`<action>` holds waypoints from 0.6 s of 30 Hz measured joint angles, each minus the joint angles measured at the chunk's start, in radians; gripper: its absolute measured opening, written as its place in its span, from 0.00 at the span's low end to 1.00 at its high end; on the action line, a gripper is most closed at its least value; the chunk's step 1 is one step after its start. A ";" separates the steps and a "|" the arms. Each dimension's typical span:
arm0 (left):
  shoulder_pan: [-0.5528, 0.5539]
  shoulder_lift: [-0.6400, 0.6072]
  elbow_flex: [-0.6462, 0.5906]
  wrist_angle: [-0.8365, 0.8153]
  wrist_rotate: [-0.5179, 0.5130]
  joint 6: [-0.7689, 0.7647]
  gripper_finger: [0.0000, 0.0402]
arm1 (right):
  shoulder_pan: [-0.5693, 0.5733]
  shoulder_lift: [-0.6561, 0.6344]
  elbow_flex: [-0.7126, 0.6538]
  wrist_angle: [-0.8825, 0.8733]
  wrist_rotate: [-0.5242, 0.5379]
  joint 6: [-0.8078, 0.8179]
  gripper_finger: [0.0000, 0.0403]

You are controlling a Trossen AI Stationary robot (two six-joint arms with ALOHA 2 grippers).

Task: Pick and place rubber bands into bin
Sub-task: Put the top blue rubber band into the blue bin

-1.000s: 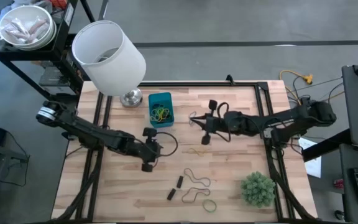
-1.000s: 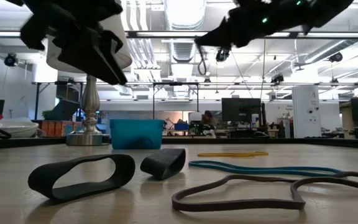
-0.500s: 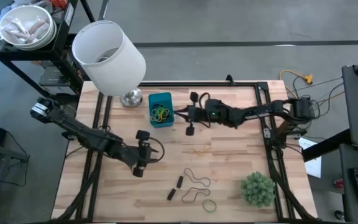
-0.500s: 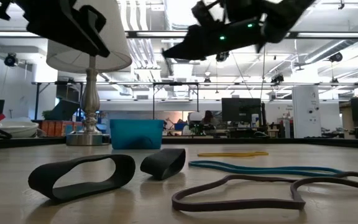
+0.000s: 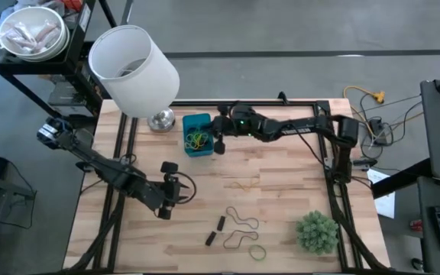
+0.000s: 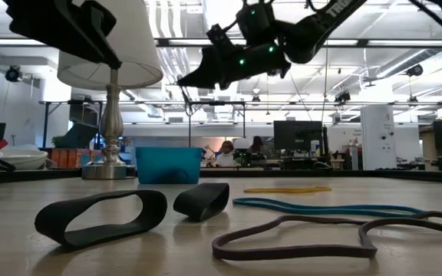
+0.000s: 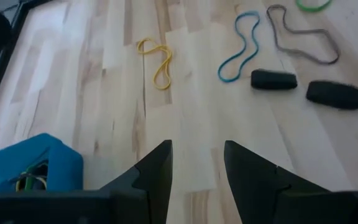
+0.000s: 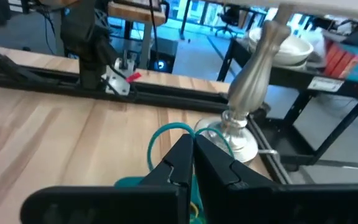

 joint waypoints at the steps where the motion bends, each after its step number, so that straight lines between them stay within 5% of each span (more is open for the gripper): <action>1: -0.001 -0.002 0.000 0.001 -0.002 -0.004 0.32 | -0.005 0.011 0.003 0.000 -0.014 0.000 0.02; 18: -0.008 -0.006 0.000 -0.010 -0.005 -0.022 0.32 | -0.085 0.224 0.147 -0.117 -0.090 0.213 0.03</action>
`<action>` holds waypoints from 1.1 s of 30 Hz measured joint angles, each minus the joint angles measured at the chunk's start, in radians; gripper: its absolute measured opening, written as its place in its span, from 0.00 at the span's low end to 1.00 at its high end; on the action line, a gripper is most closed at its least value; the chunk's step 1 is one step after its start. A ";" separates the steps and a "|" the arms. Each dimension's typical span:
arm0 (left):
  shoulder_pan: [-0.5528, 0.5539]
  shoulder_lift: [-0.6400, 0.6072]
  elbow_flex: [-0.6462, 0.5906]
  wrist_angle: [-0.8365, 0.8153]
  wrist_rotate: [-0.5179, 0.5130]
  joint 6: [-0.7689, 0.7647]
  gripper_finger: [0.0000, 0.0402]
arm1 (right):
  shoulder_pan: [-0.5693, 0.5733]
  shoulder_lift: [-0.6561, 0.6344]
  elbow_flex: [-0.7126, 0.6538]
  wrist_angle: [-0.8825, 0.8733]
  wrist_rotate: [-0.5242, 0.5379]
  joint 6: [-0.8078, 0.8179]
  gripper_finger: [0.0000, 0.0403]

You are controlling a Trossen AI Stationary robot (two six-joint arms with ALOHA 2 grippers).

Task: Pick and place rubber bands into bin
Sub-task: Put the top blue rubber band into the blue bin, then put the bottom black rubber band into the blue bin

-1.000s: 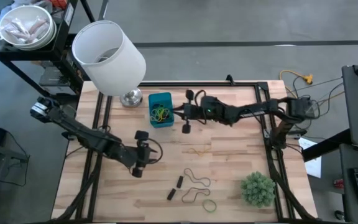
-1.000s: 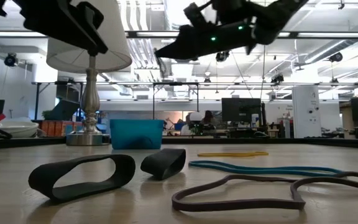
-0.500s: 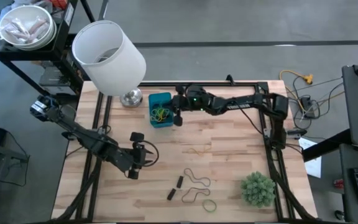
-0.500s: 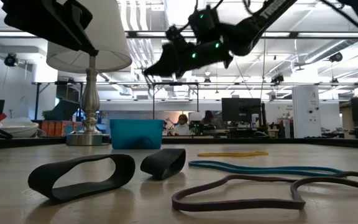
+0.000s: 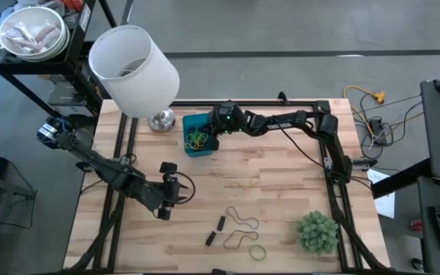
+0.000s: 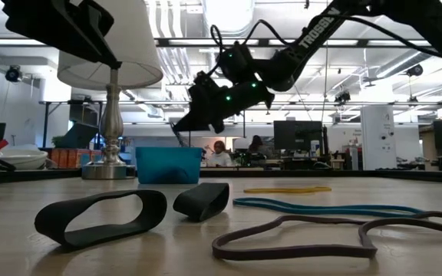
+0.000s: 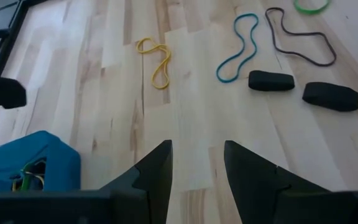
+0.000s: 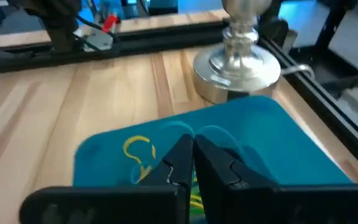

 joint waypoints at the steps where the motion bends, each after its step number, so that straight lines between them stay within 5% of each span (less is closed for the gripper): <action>1: 0.000 0.000 0.000 0.000 0.000 0.000 0.32 | -0.001 -0.001 0.003 -0.031 -0.001 -0.001 0.04; 16: 0.000 0.001 0.000 0.002 0.000 0.000 0.32 | 0.002 -0.013 0.013 -0.101 -0.024 -0.015 0.39; 28: 0.000 0.002 0.000 0.012 0.000 0.000 0.32 | 0.008 -0.080 0.095 -0.423 -0.025 -0.070 0.44; 33: 0.004 0.020 -0.024 0.136 -0.016 0.008 0.32 | 0.040 -0.160 0.098 -0.554 -0.126 -0.172 0.44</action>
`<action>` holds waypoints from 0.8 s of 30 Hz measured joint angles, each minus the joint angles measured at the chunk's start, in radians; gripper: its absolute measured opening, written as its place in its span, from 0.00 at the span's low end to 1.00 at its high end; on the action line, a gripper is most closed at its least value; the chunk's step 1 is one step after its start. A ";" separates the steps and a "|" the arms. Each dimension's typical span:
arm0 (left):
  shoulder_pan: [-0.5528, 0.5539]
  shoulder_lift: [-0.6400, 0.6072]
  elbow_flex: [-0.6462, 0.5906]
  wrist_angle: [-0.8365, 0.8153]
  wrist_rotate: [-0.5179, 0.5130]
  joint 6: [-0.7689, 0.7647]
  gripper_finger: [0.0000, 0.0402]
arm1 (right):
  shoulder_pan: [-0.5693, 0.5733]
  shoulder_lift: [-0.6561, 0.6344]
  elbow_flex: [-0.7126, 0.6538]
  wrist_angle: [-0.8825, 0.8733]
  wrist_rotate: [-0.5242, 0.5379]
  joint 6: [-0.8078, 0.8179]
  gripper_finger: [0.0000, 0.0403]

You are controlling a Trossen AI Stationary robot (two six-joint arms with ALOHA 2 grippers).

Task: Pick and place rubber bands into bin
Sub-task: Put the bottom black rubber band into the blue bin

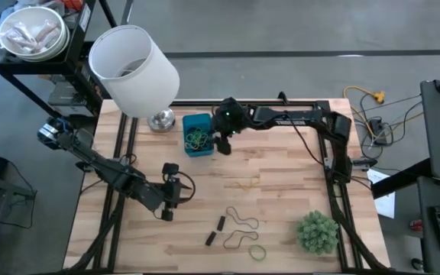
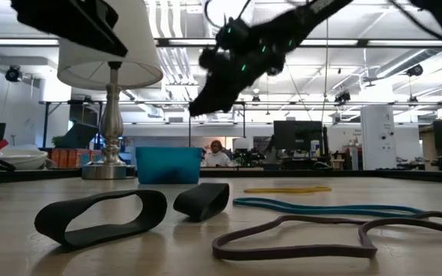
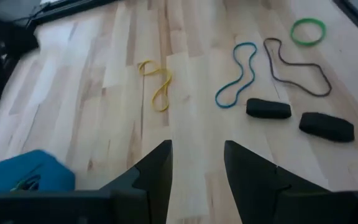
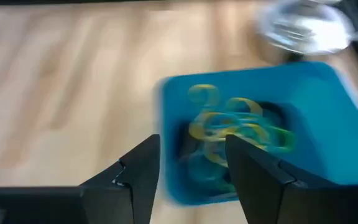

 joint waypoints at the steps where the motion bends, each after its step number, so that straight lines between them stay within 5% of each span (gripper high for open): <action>1: 0.000 0.010 -0.015 0.035 0.001 0.018 0.32 | 0.011 -0.026 -0.003 -0.044 -0.022 -0.023 0.44; 9: 0.002 0.111 -0.035 0.175 0.059 0.132 0.32 | 0.136 -0.218 -0.018 -0.429 -0.033 -0.091 0.44; 16: -0.012 0.251 -0.005 0.263 0.185 0.158 0.32 | 0.289 -0.367 -0.088 -0.479 -0.017 -0.081 0.44; 24: -0.041 0.468 0.098 0.278 0.186 0.209 0.32 | 0.453 -0.496 -0.214 -0.474 0.216 -0.005 0.44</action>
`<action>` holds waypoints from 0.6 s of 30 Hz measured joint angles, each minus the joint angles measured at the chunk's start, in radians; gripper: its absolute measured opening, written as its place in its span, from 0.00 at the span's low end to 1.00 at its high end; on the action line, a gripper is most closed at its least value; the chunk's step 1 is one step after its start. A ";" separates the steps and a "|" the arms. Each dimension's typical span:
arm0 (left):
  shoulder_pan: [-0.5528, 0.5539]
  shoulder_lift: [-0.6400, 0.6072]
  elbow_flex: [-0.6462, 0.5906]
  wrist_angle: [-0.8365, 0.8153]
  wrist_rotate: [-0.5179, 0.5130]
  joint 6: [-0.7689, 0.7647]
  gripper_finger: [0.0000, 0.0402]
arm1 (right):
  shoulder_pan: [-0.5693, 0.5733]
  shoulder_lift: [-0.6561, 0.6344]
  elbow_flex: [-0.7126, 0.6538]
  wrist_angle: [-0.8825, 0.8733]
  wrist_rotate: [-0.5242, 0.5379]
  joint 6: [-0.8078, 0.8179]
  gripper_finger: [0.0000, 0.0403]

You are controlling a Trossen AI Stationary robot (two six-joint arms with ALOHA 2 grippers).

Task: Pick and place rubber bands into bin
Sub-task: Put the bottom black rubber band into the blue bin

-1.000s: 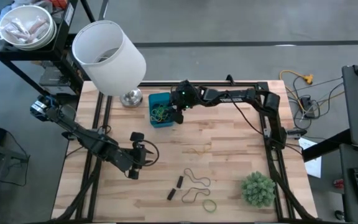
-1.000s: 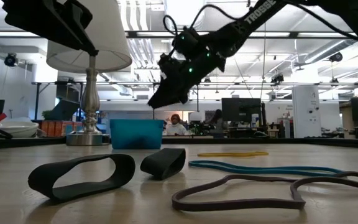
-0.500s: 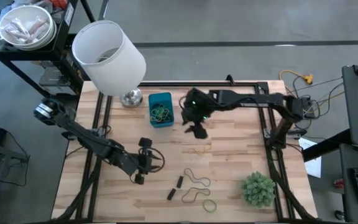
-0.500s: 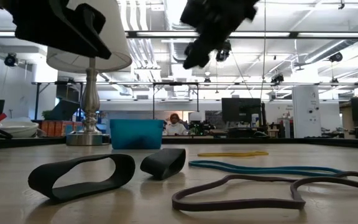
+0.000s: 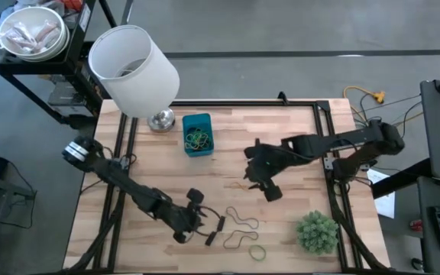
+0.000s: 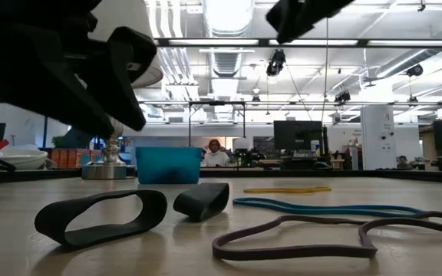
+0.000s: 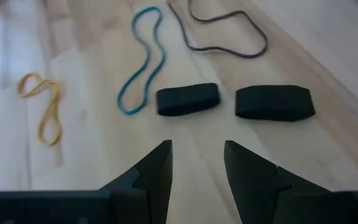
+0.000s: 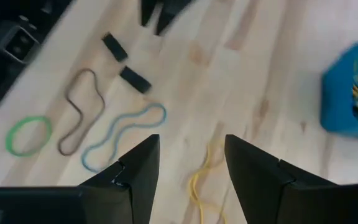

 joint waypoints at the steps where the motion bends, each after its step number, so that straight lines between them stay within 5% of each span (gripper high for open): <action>1: -0.004 0.020 0.019 -0.003 0.000 0.002 0.32 | 0.014 -0.015 -0.016 0.000 0.023 0.018 0.44; 8: -0.042 0.130 0.154 -0.129 -0.002 0.004 0.32 | 0.097 -0.102 -0.161 0.066 0.124 0.100 0.44; 18: -0.080 0.213 0.256 -0.238 -0.034 0.001 0.32 | 0.121 -0.229 -0.378 0.270 0.128 0.106 0.44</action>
